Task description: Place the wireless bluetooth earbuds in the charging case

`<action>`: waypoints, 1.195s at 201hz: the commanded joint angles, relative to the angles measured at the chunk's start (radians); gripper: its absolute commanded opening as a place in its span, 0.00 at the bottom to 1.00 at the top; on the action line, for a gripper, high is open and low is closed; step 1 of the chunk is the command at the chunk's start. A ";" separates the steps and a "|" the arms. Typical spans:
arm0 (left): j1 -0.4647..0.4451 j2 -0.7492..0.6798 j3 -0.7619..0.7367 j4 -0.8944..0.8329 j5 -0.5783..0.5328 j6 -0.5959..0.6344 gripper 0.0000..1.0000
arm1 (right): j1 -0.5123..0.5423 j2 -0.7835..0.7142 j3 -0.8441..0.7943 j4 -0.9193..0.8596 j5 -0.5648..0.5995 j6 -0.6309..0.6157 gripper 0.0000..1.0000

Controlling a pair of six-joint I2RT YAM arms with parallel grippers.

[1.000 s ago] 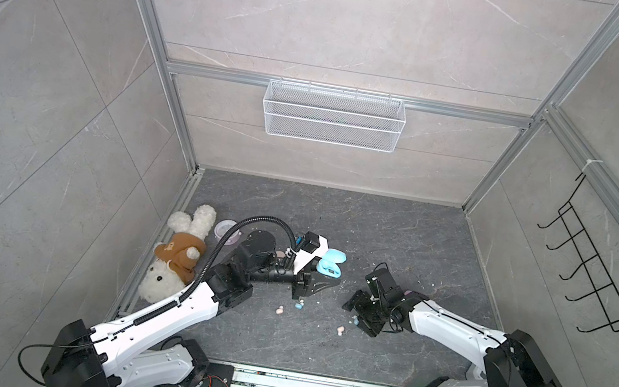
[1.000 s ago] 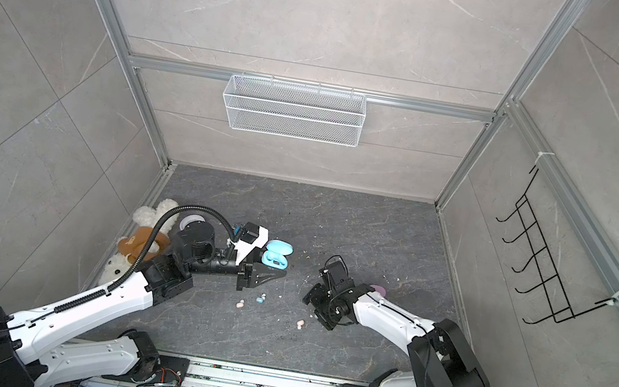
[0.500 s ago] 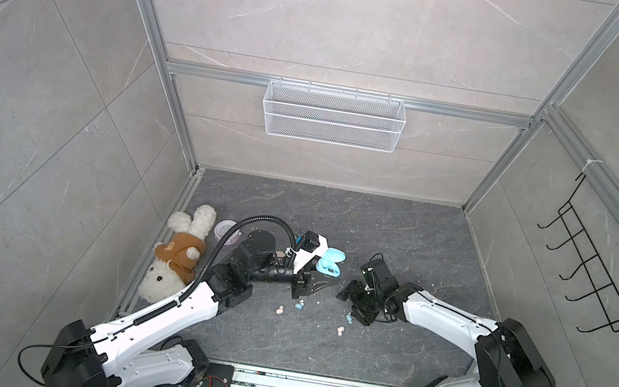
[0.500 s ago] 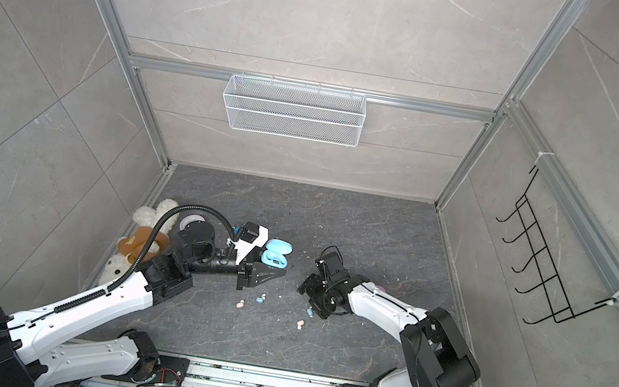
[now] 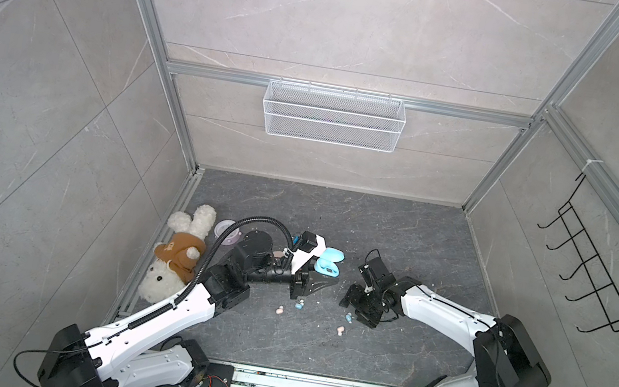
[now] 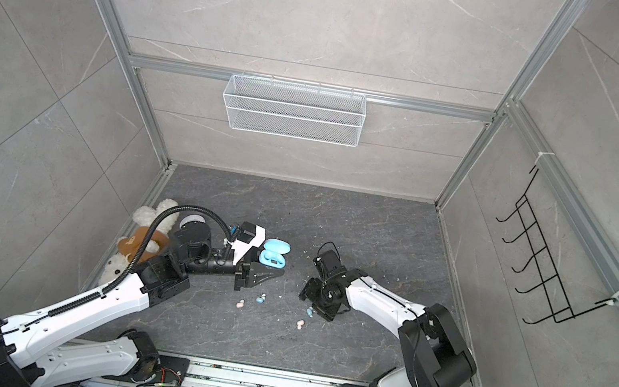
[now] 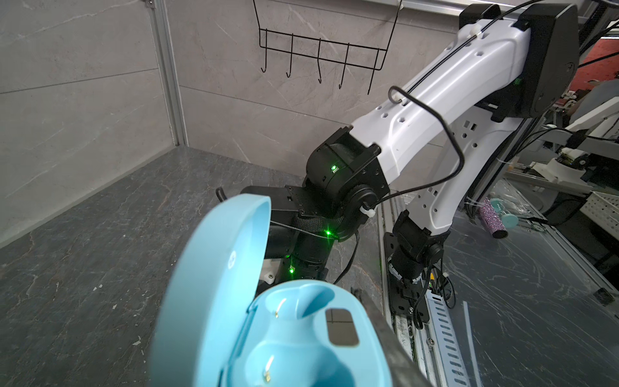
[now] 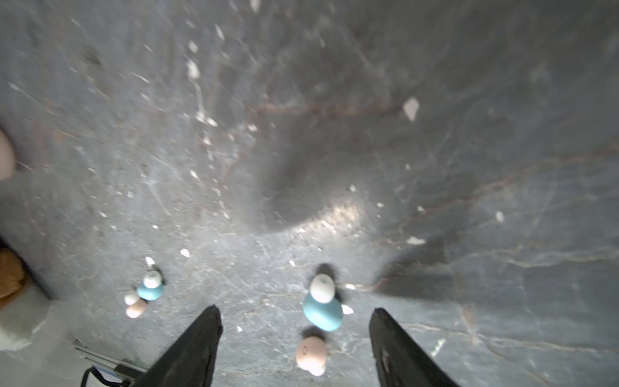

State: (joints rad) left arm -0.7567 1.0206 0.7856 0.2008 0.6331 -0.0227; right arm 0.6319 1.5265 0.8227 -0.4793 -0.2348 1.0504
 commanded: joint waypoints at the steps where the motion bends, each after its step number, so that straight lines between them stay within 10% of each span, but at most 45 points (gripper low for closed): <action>1: 0.005 -0.033 -0.008 -0.004 0.000 0.010 0.27 | 0.019 0.036 -0.013 0.027 -0.030 0.008 0.72; 240: 0.007 -0.062 -0.002 -0.035 -0.020 0.025 0.27 | 0.063 0.159 0.152 0.115 -0.078 0.064 0.71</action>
State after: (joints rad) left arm -0.7567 0.9840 0.7681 0.1551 0.6102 -0.0223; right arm 0.6918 1.6768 0.9394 -0.2703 -0.3214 1.1515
